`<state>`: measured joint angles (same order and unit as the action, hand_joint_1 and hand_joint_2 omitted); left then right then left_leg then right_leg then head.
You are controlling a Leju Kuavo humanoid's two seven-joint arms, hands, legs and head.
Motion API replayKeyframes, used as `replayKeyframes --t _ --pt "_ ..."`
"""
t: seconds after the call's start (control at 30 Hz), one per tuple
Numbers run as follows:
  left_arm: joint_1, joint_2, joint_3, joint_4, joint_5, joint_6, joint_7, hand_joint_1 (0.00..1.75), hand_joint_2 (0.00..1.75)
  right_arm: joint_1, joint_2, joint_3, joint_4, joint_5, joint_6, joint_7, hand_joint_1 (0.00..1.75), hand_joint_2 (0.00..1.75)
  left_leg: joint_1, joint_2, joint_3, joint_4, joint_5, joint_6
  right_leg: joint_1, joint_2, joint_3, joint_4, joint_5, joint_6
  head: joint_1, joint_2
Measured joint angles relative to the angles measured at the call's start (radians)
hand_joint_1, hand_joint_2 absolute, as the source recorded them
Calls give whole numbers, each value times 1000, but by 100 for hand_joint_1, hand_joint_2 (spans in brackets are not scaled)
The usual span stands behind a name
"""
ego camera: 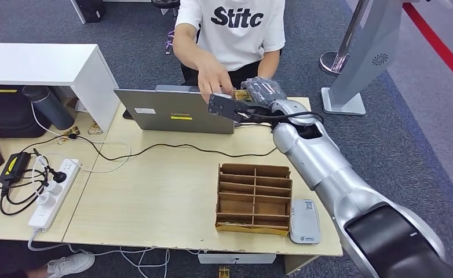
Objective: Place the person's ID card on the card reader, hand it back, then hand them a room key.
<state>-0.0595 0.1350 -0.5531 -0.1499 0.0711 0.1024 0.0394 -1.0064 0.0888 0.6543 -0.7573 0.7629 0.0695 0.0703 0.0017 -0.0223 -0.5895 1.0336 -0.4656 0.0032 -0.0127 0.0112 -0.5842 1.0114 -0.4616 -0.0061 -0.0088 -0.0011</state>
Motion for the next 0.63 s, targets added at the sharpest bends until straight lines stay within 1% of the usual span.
replayKeyframes --t 0.03,0.1,0.13,0.17,0.43,0.63 --pt "0 0 0 0 -1 -1 1 0 175 -1 1 0 2 -1 -2 -1 139 175 0 0 0 0 0 0 0 0 0 0 0 0 0 0" --pt "0 0 0 0 -5 -1 1 0 175 -1 2 0 4 -4 -7 -9 51 175 0 0 0 0 0 0 0 0 0 0 0 0 0 0" --pt "0 0 0 0 -7 -1 1 0 175 -1 2 0 5 -6 -10 -16 12 175 0 0 0 0 0 0 0 0 0 0 0 0 0 0" --pt "0 0 0 0 -8 -1 0 0 175 0 2 0 4 -9 -12 -24 0 175 0 0 0 0 0 0 0 0 0 0 0 0 0 0" --pt "0 0 -2 0 -15 3 -3 0 175 18 -1 -11 -32 -2 -48 -53 0 175 0 1 0 0 0 0 0 1 -1 0 0 0 0 0" --pt "2 0 -8 0 -13 7 -14 0 175 35 -29 -48 -63 -25 -73 -58 0 175 0 1 0 0 0 0 0 0 -1 0 0 0 0 0"
